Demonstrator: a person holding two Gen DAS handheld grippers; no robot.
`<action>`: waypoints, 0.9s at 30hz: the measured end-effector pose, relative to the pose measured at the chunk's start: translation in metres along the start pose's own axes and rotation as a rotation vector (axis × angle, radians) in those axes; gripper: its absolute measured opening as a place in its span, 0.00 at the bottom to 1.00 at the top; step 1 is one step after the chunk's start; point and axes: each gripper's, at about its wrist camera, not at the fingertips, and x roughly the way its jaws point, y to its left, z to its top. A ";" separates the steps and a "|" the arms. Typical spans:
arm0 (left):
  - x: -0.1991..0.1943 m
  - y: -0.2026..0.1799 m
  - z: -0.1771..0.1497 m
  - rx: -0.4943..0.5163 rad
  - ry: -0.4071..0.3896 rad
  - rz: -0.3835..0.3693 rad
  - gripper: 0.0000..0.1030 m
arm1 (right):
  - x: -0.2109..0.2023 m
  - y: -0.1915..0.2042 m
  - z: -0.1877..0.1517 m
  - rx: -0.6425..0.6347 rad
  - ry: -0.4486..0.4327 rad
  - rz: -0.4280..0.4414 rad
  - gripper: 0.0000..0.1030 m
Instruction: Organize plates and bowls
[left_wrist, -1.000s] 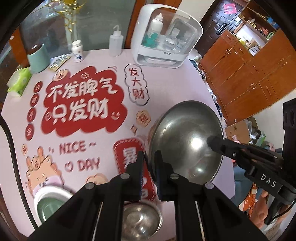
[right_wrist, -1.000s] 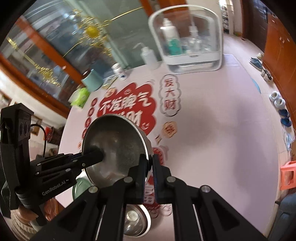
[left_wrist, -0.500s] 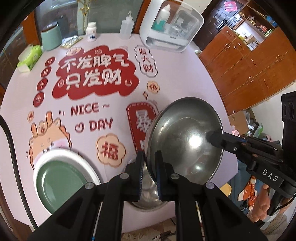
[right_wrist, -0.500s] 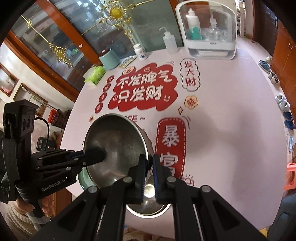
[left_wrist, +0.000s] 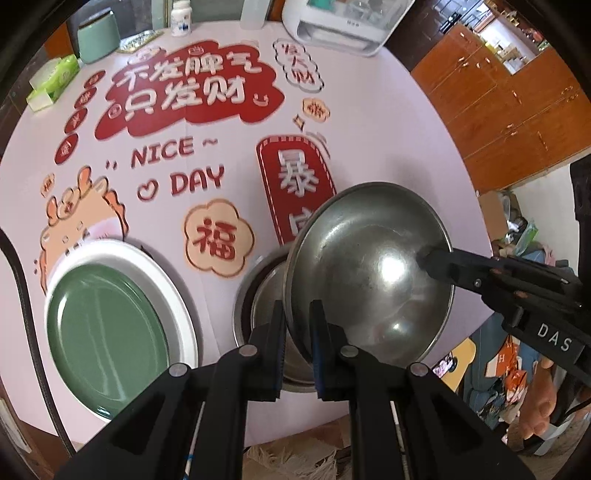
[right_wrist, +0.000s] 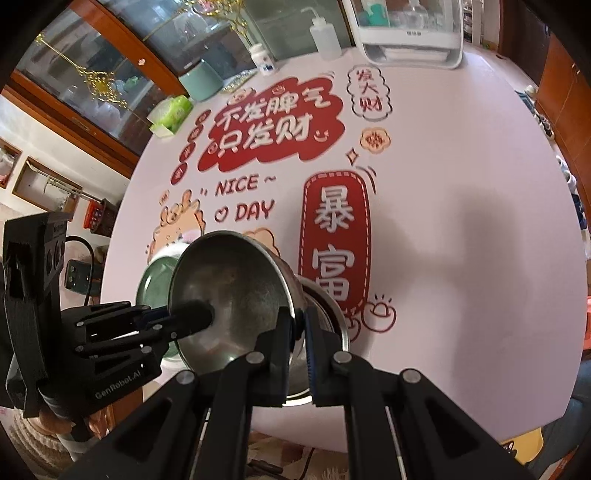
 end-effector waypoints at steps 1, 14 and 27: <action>0.004 0.000 -0.002 -0.002 0.008 -0.001 0.10 | 0.003 -0.001 -0.002 0.000 0.009 -0.002 0.07; 0.051 0.004 -0.021 -0.012 0.087 0.024 0.10 | 0.045 -0.015 -0.023 0.024 0.112 -0.014 0.07; 0.065 0.007 -0.028 -0.002 0.094 0.056 0.10 | 0.062 -0.015 -0.026 0.004 0.148 -0.027 0.07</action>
